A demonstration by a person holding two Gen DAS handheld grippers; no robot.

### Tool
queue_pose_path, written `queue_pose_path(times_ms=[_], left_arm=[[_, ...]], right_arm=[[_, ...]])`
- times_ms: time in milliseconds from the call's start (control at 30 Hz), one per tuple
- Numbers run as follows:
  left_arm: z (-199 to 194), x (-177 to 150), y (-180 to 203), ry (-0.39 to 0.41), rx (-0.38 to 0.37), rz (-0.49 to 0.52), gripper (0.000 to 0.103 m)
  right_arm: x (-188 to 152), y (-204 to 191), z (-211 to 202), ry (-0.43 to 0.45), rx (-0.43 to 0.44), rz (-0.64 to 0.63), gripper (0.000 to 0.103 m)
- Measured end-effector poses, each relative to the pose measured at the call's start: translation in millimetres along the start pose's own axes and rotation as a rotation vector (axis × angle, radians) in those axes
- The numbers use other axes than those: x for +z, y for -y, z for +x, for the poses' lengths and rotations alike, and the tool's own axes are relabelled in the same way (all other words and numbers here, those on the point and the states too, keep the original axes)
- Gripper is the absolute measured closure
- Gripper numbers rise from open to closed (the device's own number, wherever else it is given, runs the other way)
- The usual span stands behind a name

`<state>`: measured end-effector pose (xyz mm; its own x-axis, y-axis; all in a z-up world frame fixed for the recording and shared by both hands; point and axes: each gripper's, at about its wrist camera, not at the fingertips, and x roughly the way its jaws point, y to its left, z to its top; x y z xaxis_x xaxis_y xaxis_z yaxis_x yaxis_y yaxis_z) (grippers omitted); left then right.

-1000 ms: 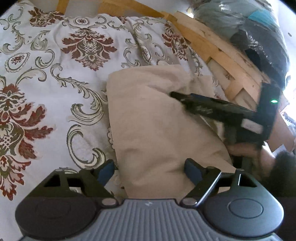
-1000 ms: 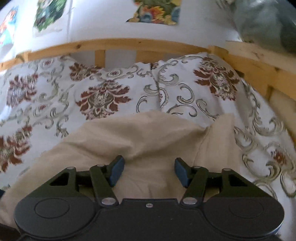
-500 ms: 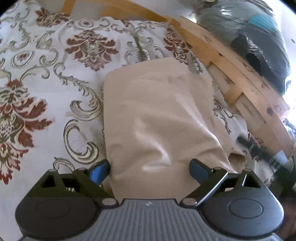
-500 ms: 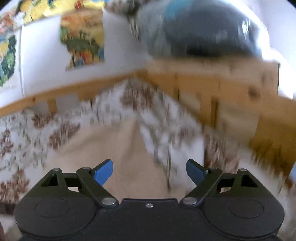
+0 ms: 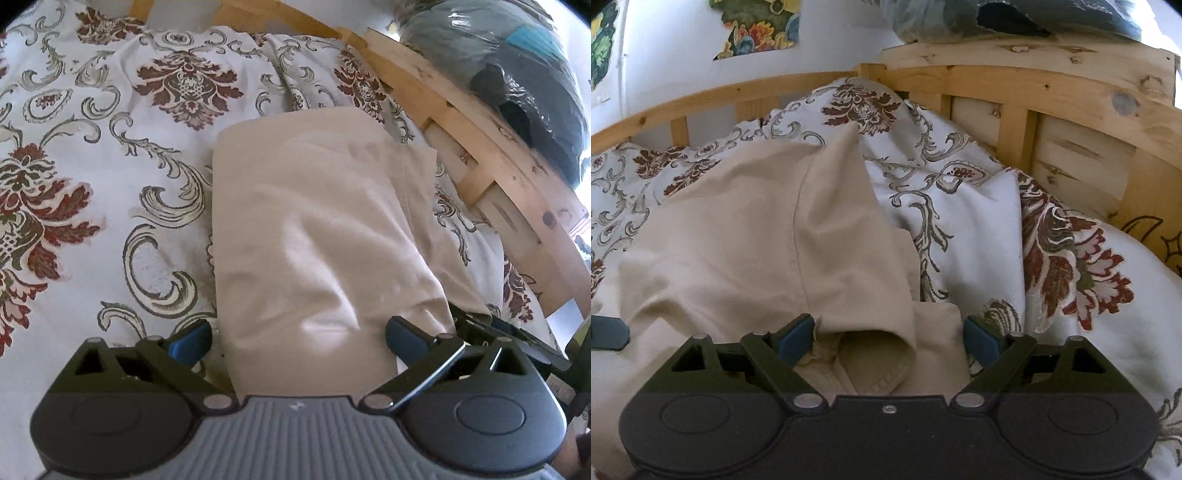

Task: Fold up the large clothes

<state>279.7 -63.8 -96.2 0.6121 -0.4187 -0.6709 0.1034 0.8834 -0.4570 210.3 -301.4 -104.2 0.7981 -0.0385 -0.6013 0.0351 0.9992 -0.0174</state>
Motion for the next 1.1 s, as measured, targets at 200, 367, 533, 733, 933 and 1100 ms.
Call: queue_pose_path(times_ms=[200, 367, 533, 733, 933, 1100], left_arm=[[2, -2, -2, 0.003, -0.001, 0.009, 0.0], [3, 2, -6, -0.008, -0.02, 0.007, 0.0], [-7, 5, -12, -0.035, -0.032, -0.074, 0.001], [-31, 9, -17, 0.061, -0.141, -0.05, 0.001], [-20, 25, -29, 0.033, -0.119, -0.056, 0.001], [-7, 24, -39, -0.07, -0.129, -0.029, 0.001]], right_arm=[[1, 1, 1, -0.002, 0.0, 0.001, 0.014], [1, 3, 0, -0.005, 0.004, 0.033, 0.013], [4, 8, -8, 0.022, 0.025, 0.093, 0.011], [5, 17, -32, 0.141, 0.099, 0.192, 0.01], [25, 20, -29, 0.262, 0.21, 0.171, 0.001], [47, 33, 26, 0.113, 0.291, 0.2, 0.001]])
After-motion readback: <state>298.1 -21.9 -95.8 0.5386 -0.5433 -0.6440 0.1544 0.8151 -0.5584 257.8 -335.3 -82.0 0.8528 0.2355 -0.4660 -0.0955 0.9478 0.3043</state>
